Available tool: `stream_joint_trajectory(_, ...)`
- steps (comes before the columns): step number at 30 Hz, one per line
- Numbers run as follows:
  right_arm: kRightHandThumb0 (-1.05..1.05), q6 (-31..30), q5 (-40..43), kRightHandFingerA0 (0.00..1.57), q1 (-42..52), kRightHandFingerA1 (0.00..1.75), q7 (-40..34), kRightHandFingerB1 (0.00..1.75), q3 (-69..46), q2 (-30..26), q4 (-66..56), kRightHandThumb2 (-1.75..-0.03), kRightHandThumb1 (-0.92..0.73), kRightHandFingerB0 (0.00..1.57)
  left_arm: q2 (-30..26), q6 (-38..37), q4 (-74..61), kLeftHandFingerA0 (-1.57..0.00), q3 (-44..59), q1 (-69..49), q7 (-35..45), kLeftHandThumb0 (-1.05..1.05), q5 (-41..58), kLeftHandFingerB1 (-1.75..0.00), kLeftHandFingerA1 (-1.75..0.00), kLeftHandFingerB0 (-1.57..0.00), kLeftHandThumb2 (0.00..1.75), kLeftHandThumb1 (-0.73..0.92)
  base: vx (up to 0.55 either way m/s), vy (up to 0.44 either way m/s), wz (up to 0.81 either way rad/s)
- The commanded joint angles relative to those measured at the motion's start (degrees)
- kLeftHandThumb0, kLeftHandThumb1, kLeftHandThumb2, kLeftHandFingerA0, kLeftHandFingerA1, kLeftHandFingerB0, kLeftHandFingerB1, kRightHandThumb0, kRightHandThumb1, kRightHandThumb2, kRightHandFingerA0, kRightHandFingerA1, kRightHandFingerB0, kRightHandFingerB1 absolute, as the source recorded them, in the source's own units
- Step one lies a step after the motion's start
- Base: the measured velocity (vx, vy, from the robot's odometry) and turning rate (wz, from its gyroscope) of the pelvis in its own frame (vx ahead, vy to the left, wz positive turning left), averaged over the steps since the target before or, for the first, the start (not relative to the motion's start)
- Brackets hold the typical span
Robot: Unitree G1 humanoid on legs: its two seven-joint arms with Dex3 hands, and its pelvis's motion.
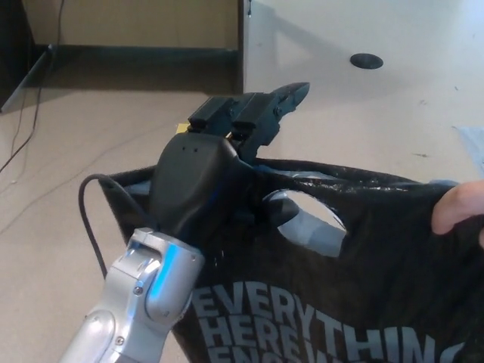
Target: A person is holding a plastic bag and the robot extends its left hand to grab the bag by hooking its thumb into the holes at the top and brings its hand down by its side. Then it extends its arm again to hand the plastic bag back to the person.
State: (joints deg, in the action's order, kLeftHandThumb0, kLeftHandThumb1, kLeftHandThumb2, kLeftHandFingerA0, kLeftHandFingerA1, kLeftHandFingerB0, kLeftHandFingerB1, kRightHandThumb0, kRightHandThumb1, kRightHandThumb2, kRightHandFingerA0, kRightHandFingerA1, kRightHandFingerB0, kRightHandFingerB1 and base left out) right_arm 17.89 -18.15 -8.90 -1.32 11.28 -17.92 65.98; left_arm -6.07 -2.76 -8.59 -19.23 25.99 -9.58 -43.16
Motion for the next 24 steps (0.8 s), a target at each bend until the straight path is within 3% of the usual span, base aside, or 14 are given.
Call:
stream_joint_trajectory(1, -0.25, -0.21, 0.10, 0.66, 0.07, 0.49, 0.54, 0.40, -0.10, -0.45, -0.07, -0.59, -0.66, 0.55, 1.38, 0.98, 0.93, -0.33, -0.32, 2.10, -1.88, -0.57, -2.37, -0.39, -0.46, -0.22, 0.73, 0.45, 0.00, 0.000, 0.00)
stream_joint_trajectory(2, -0.25, -0.09, 0.23, 0.66, 0.08, 0.49, 0.63, 0.40, -0.20, -0.37, -0.01, -0.59, -0.66, 0.55, 1.78, 1.27, 1.16, -0.33, -0.45, 2.55, -1.97, -0.57, -2.69, -0.39, -0.46, -0.22, 0.73, 0.45, 0.00, 0.000, 0.00)
stream_joint_trajectory(3, -0.26, -0.47, 0.47, 0.66, -0.17, 0.49, 0.59, 0.40, -0.45, -0.17, 0.46, -0.60, -0.65, 0.56, 3.15, 1.34, 2.83, -0.43, -1.12, 4.59, -3.15, -0.53, -3.66, -0.31, -0.38, -0.28, 0.56, 0.52, 0.00, 0.000, 0.00)
stream_joint_trajectory(8, -0.26, -0.19, 0.39, 0.67, -0.13, 0.51, 0.70, 0.40, -0.50, -0.19, 0.14, -0.60, -0.65, 0.56, 5.69, 2.06, 4.76, -0.40, -2.06, 7.53, -3.84, -0.56, -4.80, -0.31, -0.37, -0.26, 0.56, 0.54, 0.00, 0.000, 0.00)
stream_joint_trajectory(9, -0.25, -0.10, 0.40, 0.65, -0.16, 0.48, 0.64, 0.40, -0.55, -0.14, 0.38, -0.60, -0.66, 0.56, 6.75, 2.77, 5.05, -0.33, -2.68, 8.45, -3.89, -0.60, -5.45, -0.40, -0.46, -0.22, 0.75, 0.45, 0.00, 0.000, 0.00)
stream_joint_trajectory(14, -0.25, 0.05, 0.25, 0.64, -0.08, 0.47, 0.93, 0.40, -0.43, -0.18, 0.39, -0.59, -0.66, 0.55, 8.46, 4.05, 5.02, -0.36, -3.81, 9.69, -3.76, -0.62, -7.04, -0.41, -0.47, -0.25, 0.76, 0.46, 0.00, 0.000, 0.00)
stream_joint_trajectory(15, -0.24, 0.10, 0.18, 0.64, -0.08, 0.47, 0.89, 0.40, -0.38, -0.17, 0.32, -0.59, -0.66, 0.56, 8.68, 4.23, 5.09, -0.41, -4.03, 10.07, -3.79, -0.58, -7.47, -0.31, -0.38, -0.28, 0.57, 0.55, 0.00, 0.000, 0.00)
stream_joint_trajectory(24, -0.25, -0.10, 0.20, 0.63, -0.33, 0.47, 1.12, 0.40, -0.17, 0.10, 0.79, -0.59, -0.66, 0.55, 11.57, 4.70, 8.46, -0.44, -5.49, 13.98, -5.84, -0.56, -9.15, -0.32, -0.38, -0.31, 0.57, 0.56, 0.00, 0.000, 0.00)
